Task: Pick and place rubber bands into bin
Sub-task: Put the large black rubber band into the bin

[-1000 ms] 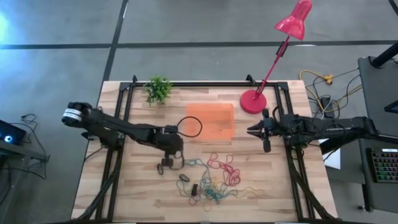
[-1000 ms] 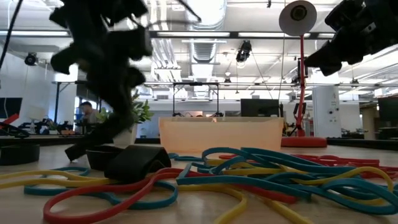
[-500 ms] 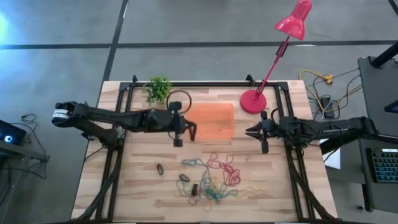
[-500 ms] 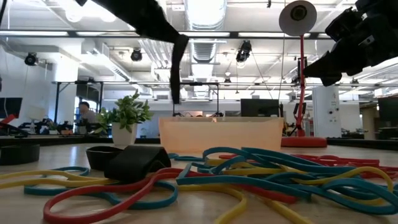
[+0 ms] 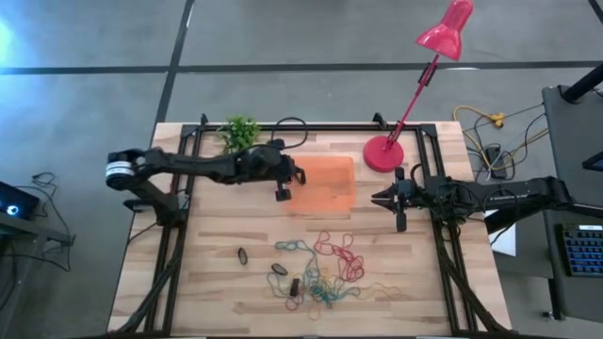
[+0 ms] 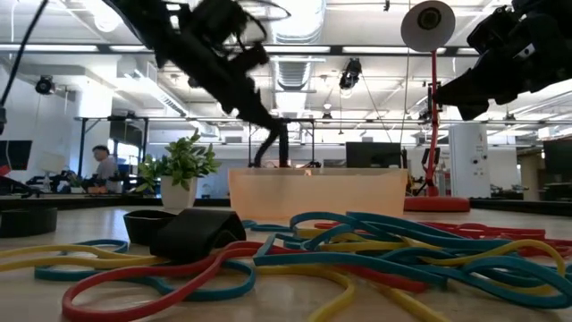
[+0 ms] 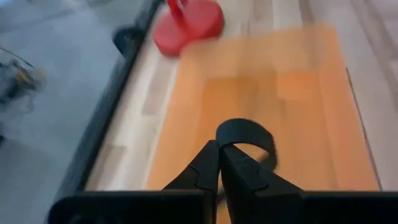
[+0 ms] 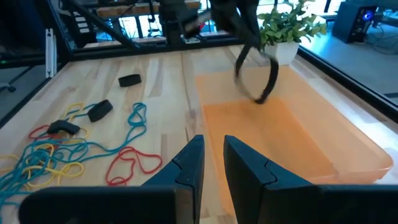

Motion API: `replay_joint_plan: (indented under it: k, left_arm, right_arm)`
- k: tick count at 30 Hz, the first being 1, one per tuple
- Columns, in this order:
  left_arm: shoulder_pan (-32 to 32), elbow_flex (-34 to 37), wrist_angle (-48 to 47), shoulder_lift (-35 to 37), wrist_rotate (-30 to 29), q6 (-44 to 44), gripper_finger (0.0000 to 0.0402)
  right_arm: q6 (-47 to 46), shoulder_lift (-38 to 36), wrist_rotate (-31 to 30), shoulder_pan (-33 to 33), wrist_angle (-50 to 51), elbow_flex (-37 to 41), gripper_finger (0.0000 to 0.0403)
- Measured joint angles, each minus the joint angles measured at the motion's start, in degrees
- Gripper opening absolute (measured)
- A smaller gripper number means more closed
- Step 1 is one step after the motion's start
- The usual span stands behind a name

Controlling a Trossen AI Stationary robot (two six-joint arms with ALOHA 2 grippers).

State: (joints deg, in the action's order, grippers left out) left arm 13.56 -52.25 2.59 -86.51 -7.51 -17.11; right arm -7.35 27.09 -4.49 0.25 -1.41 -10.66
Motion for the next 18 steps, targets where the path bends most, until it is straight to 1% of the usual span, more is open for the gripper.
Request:
replay_joint_plan:
  k: [4, 8, 11, 18]
  left_arm:
    - [0.94, -0.13, -0.18, -3.55, 0.08, 0.58, 0.0]
    - [0.85, -0.45, -0.09, -4.53, 0.21, 0.22, 0.0009]
    - [0.85, -0.63, -0.25, -4.13, 0.35, 0.2, 0.0035]
    - [0.91, -0.63, -0.64, -2.29, 0.31, 0.22, 0.0118]
  right_arm:
    - [0.0, 0.0, 0.02, 0.0, -0.11, 0.0, 0.0052]
    - [0.02, 0.0, 0.02, 0.0, -0.15, 0.0, 0.0052]
    - [0.02, 0.0, 0.0, 0.0, -0.17, 0.0, 0.0052]
    - [0.28, 0.0, 0.0, -0.02, -0.72, 0.0, 0.0052]
